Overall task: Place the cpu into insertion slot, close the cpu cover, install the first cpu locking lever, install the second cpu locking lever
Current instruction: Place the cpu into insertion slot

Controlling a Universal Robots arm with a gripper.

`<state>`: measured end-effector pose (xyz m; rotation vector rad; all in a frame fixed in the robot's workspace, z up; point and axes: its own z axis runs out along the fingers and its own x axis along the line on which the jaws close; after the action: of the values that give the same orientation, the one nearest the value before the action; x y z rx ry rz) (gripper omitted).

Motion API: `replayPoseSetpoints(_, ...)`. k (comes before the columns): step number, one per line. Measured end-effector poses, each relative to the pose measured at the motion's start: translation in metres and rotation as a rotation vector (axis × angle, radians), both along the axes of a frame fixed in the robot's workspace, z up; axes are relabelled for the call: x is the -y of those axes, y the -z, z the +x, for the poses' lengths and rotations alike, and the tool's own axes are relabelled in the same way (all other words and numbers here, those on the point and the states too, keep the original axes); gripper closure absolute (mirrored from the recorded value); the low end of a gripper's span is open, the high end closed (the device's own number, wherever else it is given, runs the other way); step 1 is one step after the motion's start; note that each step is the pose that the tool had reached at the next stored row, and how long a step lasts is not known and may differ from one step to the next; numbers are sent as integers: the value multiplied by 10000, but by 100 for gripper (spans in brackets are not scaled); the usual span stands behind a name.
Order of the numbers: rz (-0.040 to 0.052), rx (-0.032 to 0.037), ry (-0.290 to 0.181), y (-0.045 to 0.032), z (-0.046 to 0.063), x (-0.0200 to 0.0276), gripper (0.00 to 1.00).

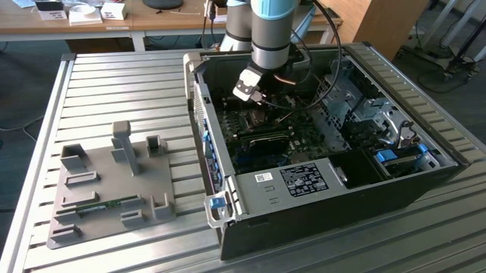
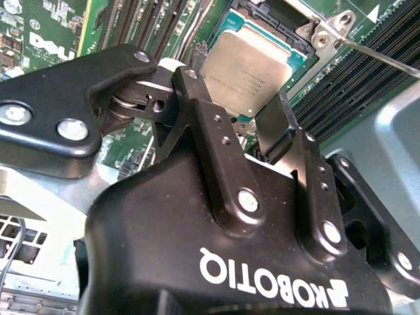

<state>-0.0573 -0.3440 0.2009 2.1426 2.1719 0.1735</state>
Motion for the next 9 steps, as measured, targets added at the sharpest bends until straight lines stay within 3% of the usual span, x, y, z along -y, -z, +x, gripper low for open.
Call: replayPoseSetpoints(9, 2, 1, 1, 40, -9, -5, 46)
